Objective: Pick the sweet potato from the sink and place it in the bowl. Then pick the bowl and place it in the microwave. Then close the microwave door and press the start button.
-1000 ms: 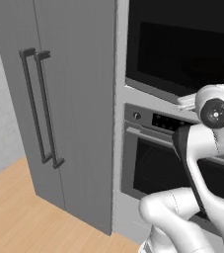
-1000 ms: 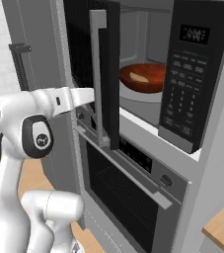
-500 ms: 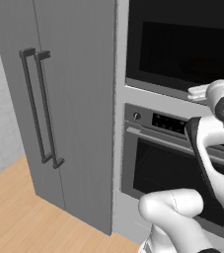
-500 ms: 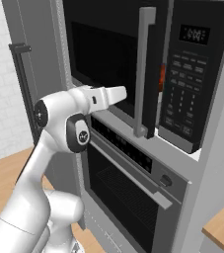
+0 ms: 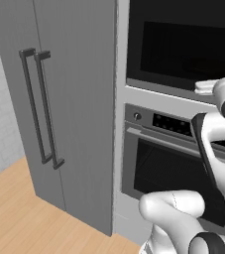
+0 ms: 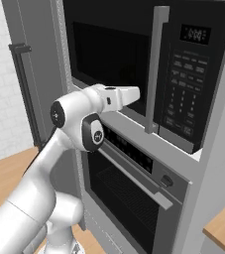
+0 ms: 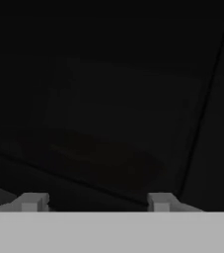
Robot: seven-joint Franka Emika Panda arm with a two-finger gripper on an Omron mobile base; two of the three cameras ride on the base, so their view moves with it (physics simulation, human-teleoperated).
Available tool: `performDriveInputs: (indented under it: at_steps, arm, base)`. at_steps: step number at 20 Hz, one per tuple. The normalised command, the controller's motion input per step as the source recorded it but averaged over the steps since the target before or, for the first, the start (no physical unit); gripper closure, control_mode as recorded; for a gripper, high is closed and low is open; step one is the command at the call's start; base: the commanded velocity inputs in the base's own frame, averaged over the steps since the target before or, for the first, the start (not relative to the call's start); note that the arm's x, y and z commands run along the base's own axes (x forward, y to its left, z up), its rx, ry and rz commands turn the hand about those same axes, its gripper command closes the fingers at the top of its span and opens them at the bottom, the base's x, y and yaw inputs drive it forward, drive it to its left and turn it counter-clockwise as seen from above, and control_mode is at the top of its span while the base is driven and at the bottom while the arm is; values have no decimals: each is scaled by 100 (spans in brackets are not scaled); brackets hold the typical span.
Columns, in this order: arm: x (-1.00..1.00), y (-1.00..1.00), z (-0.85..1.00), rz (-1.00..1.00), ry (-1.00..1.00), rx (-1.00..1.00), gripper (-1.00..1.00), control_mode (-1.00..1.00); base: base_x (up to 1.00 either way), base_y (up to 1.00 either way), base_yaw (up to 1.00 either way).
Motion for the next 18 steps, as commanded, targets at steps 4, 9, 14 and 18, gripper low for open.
performDriveInputs:
  at_steps: [4,9,14,18]
  arm:
    - [80,-35,0,3,0,5,-100,-100]
    - [-45,19,23,1,-4,8,-100,-100]
    - [-100,35,38,0,-8,16,-100,-100]
    - [-100,20,20,0,-1,15,100,-100]
  base:
    - [0,0,0]
    - [0,0,0]
    - [0,0,0]
    - [0,0,0]
